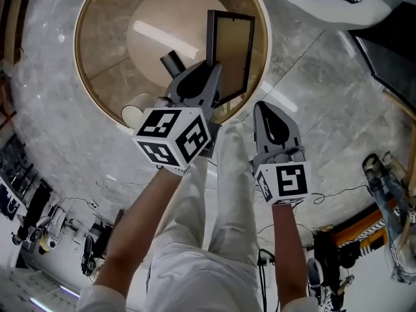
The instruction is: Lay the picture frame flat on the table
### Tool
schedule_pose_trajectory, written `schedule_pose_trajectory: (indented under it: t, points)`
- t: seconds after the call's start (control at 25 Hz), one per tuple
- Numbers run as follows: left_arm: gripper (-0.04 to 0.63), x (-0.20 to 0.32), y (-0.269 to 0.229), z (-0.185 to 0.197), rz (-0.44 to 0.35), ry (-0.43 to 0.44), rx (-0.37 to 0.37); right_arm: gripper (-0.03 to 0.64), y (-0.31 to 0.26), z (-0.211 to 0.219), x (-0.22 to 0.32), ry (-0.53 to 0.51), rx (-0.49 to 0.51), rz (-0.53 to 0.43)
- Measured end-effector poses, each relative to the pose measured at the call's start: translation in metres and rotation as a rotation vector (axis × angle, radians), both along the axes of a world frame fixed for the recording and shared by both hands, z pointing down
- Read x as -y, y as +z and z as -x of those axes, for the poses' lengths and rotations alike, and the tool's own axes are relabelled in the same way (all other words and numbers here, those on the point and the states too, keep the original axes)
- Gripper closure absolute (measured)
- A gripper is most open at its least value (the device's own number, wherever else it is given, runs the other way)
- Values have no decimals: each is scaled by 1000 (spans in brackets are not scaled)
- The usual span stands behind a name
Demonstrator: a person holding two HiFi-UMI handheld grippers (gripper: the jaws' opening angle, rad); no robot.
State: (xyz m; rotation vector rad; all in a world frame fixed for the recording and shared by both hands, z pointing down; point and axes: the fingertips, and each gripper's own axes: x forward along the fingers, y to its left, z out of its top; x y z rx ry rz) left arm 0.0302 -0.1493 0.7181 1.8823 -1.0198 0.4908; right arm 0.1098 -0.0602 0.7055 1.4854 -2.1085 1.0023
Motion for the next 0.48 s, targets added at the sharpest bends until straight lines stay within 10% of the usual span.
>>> schedule_pose_trajectory:
  t: [0.48]
  points:
    - [518,20,24,9,-42,53,134,612,0,5,0,-6,8,-5]
